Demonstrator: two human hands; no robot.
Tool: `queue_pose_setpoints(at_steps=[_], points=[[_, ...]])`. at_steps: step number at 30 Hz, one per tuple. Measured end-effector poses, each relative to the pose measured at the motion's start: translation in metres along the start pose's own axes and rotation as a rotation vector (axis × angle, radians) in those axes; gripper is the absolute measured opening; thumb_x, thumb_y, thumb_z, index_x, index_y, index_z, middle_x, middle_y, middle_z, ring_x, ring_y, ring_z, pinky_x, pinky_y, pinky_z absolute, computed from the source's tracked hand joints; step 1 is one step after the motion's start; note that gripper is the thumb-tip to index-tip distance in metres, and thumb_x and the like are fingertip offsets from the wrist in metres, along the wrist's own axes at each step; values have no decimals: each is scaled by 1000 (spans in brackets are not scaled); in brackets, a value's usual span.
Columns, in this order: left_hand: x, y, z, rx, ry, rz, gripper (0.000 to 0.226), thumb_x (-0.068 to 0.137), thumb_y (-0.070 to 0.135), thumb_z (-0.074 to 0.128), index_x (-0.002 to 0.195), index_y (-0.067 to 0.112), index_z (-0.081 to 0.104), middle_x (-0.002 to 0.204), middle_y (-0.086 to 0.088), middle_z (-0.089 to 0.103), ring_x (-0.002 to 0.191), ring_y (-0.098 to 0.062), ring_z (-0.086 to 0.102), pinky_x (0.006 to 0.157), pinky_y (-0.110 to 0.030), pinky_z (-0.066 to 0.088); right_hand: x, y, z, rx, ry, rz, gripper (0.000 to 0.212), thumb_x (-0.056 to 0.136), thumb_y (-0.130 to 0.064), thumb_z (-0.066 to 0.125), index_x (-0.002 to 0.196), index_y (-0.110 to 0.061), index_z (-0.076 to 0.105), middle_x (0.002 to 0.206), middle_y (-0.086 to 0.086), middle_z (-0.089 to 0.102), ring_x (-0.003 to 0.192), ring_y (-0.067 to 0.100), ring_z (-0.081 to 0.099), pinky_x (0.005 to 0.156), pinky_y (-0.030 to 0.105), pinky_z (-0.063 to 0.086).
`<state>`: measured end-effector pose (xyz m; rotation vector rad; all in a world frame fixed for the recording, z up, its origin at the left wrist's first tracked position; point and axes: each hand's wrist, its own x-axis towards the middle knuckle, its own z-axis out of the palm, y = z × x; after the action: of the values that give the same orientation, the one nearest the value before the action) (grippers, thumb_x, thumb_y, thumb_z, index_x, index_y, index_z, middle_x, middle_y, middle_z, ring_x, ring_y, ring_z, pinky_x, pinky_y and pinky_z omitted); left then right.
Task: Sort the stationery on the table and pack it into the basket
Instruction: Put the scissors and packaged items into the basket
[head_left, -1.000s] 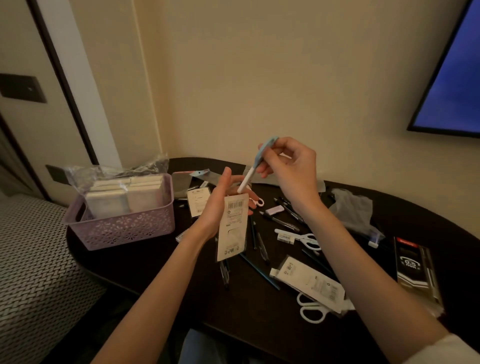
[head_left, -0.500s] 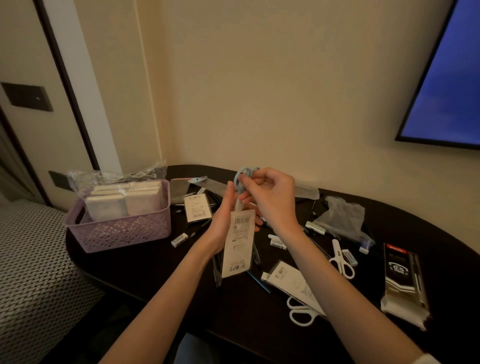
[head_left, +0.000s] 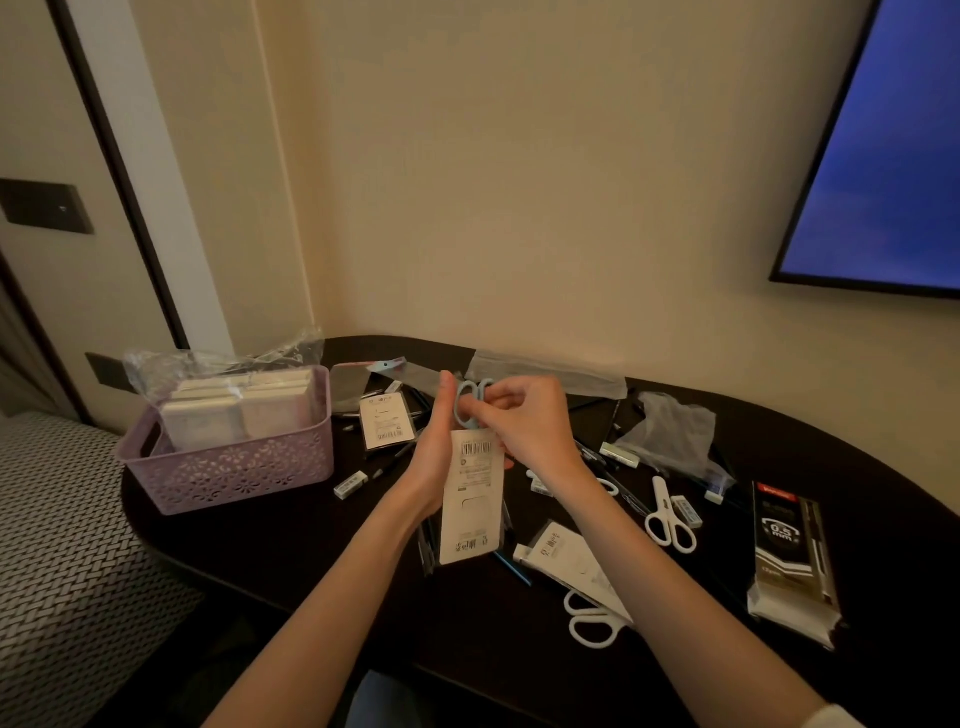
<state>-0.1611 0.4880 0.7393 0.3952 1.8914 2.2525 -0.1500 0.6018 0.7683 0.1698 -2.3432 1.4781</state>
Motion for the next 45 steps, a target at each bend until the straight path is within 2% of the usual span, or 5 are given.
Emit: queue_pose_setpoints(at_steps=[20,24,28,36,45], points=[[4,-7,-8,118,99,59,70,99,56,14,107,10,66,92,-5,72,86,-17,69,71,-24,50,-2,12,-1,-129,-215,24,13,90,-21,65,94,-14,76,84,1,73,78,9,69,79,34,58],[6,-10,-15,-7,68,25,73,98,58,16,114,3,61,89,-13,73,80,-22,70,66,-29,57,-6,18,-5,-53,-81,-26,9,90,-16,64,95,-13,72,71,-3,68,62,0,65,58,15,51],[8,-12,-22,-215,98,-22,76,96,62,21,119,-1,58,85,-17,71,72,-25,68,73,-38,56,-10,33,-5,21,106,122,6,91,-21,64,94,-17,63,79,3,67,76,16,67,72,32,57],[14,-12,-24,-512,189,-69,79,92,69,26,113,3,63,105,-24,70,90,-33,71,78,-41,59,-22,37,-4,381,-508,543,36,90,-40,62,113,-12,67,107,3,73,100,18,69,91,39,54],[9,-11,-35,-50,272,30,45,98,45,46,115,9,65,104,-9,73,98,-21,70,82,-34,53,-24,40,-11,297,-483,461,26,89,-25,66,114,-17,65,104,0,73,93,14,71,80,33,59]])
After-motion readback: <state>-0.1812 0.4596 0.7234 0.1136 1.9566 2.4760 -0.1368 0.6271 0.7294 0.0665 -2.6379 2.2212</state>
